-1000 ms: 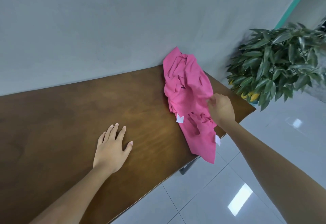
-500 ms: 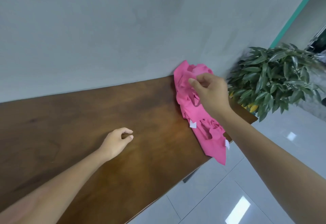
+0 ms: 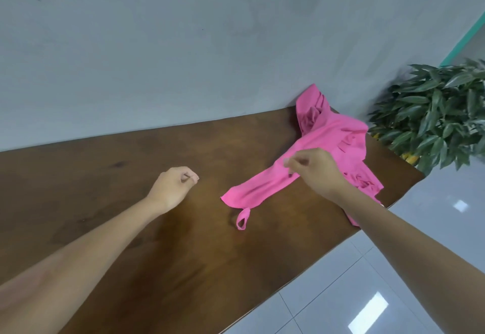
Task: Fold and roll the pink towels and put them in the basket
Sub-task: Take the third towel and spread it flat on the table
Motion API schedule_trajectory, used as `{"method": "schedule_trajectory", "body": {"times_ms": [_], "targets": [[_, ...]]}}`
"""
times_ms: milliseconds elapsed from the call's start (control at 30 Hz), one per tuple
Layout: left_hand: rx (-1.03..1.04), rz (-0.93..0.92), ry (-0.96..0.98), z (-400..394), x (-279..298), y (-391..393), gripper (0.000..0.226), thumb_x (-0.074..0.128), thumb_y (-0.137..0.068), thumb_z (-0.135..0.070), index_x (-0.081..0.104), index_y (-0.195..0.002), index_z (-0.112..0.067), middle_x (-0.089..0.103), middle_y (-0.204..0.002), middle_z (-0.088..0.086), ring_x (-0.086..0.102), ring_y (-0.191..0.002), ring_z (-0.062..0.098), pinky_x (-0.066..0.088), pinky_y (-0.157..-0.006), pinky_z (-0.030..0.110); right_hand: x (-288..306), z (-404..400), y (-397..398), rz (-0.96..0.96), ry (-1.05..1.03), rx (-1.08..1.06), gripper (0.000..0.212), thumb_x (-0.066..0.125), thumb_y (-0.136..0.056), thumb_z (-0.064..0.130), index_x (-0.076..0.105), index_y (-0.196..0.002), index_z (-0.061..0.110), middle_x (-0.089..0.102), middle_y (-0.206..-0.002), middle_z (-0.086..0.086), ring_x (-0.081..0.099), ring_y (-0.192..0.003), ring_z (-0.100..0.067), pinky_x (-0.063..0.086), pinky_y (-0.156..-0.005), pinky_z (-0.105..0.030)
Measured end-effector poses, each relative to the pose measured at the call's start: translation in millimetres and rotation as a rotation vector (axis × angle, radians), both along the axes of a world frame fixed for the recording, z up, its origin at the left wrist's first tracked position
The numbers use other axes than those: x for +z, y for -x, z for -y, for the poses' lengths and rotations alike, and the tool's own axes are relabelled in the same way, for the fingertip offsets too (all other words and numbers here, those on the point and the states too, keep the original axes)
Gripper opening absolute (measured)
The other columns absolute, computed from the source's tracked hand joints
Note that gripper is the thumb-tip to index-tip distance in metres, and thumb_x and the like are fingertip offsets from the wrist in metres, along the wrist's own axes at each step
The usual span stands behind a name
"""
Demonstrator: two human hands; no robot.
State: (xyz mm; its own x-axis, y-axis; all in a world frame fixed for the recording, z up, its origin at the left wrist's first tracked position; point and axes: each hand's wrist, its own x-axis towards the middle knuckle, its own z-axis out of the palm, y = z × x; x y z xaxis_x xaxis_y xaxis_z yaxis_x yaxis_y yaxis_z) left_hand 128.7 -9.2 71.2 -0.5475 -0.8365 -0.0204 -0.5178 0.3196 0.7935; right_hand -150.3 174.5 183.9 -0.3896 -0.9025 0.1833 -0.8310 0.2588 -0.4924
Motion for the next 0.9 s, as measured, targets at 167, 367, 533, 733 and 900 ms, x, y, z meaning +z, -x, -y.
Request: {"method": "schedule_trajectory", "body": {"times_ms": [167, 367, 533, 733, 900], "targets": [[-0.107, 0.036, 0.010, -18, -13, 23, 0.008, 0.063, -0.092, -0.026, 0.071, -0.095, -0.026, 0.071, -0.093, -0.015, 0.066, -0.094, 0.007, 0.051, -0.088, 0.030, -28, -17, 23, -0.065, -0.107, -0.076, 0.035, 0.065, -0.095, 0.028, 0.066, -0.075, -0.001, 0.068, -0.076, -0.017, 0.063, -0.074, -0.033, 0.052, -0.076, -0.039], [-0.162, 0.153, 0.174, -43, -25, 75, 0.025, 0.065, -0.092, -0.036, 0.065, -0.113, -0.022, 0.066, -0.114, -0.001, 0.063, -0.103, 0.018, 0.052, -0.092, 0.039, -48, -47, 43, -0.041, -0.181, -0.074, 0.021, 0.064, -0.096, 0.030, 0.075, -0.091, 0.013, 0.074, -0.089, 0.001, 0.068, -0.085, -0.013, 0.056, -0.085, -0.040], [-0.248, 0.263, 0.443, -67, -24, 112, 0.026, 0.064, -0.094, -0.042, 0.064, -0.111, -0.023, 0.058, -0.109, -0.008, 0.049, -0.105, 0.015, 0.049, -0.093, 0.034, -60, -69, 72, -0.053, -0.215, -0.011, 0.016, 0.064, -0.096, 0.030, 0.075, -0.094, 0.019, 0.074, -0.091, 0.007, 0.068, -0.087, -0.008, 0.056, -0.085, -0.038], [-0.351, 0.591, 0.530, -89, -23, 146, 0.032, 0.058, -0.096, -0.042, 0.062, -0.113, -0.015, 0.060, -0.117, 0.001, 0.054, -0.114, 0.023, 0.050, -0.092, 0.039, -78, -78, 108, -0.008, -0.193, 0.068, 0.016, 0.063, -0.097, 0.029, 0.074, -0.092, 0.019, 0.073, -0.090, 0.009, 0.066, -0.089, -0.006, 0.054, -0.088, -0.036], [-0.362, 0.843, 0.635, -104, -14, 158, 0.046, 0.071, -0.067, 0.007, 0.058, -0.108, -0.008, 0.062, -0.106, 0.007, 0.062, -0.099, 0.026, 0.050, -0.080, 0.036, -89, -76, 126, 0.040, -0.187, 0.128, 0.015, 0.062, -0.097, 0.027, 0.073, -0.090, 0.019, 0.072, -0.090, 0.012, 0.065, -0.091, -0.005, 0.052, -0.091, -0.035]]}}
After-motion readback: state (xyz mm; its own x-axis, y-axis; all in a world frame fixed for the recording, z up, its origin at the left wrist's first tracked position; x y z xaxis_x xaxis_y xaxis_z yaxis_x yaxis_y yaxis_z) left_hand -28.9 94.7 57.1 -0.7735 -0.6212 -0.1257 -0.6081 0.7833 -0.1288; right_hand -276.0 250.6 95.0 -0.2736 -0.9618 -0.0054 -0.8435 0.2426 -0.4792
